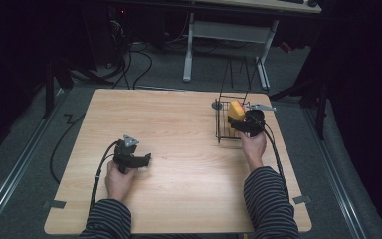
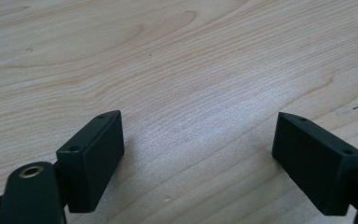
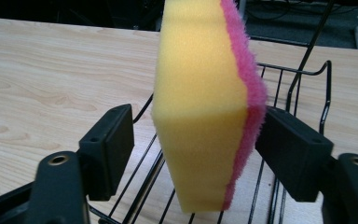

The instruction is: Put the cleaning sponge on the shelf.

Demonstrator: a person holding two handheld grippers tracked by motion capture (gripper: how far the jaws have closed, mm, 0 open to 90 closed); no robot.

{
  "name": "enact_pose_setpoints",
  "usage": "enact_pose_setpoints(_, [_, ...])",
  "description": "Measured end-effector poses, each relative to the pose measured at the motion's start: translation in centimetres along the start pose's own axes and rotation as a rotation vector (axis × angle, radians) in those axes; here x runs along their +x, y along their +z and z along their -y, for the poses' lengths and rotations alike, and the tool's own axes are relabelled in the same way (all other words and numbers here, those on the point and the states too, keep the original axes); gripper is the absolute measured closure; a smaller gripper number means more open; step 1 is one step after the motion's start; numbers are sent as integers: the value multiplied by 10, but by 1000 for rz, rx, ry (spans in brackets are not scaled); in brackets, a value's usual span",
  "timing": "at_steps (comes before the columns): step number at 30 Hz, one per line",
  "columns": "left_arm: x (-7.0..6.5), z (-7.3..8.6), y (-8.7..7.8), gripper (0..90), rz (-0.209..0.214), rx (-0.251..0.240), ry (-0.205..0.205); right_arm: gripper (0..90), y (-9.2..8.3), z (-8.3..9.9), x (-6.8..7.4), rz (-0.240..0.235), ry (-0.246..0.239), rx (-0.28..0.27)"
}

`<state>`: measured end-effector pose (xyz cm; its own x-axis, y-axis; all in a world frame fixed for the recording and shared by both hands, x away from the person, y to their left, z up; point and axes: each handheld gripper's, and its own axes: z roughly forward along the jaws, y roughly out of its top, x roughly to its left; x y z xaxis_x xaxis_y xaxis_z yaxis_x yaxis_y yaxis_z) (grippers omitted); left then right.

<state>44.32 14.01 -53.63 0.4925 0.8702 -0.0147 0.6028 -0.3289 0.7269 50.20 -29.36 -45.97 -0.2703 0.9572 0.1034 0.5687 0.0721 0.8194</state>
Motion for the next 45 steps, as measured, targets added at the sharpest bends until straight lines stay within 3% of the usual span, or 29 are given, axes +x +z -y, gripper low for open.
enact_pose_setpoints(10, [0,0,0,173,0,0,0,232,-13,-4,2,-1,-25,-11])
enact_pose_setpoints(30, [0,0,0,172,-1,0,1,214,-35,-6,3,-5,-29,-34])
enact_pose_setpoints(32, [0,0,0,172,-1,0,1,225,-40,-4,2,-2,-30,-57])
enact_pose_setpoints(39, [0,0,0,172,-1,0,1,221,-48,0,-2,0,-21,-44])
enact_pose_setpoints(45, [0,0,0,172,-2,0,3,222,-60,-2,0,-13,-36,-76])
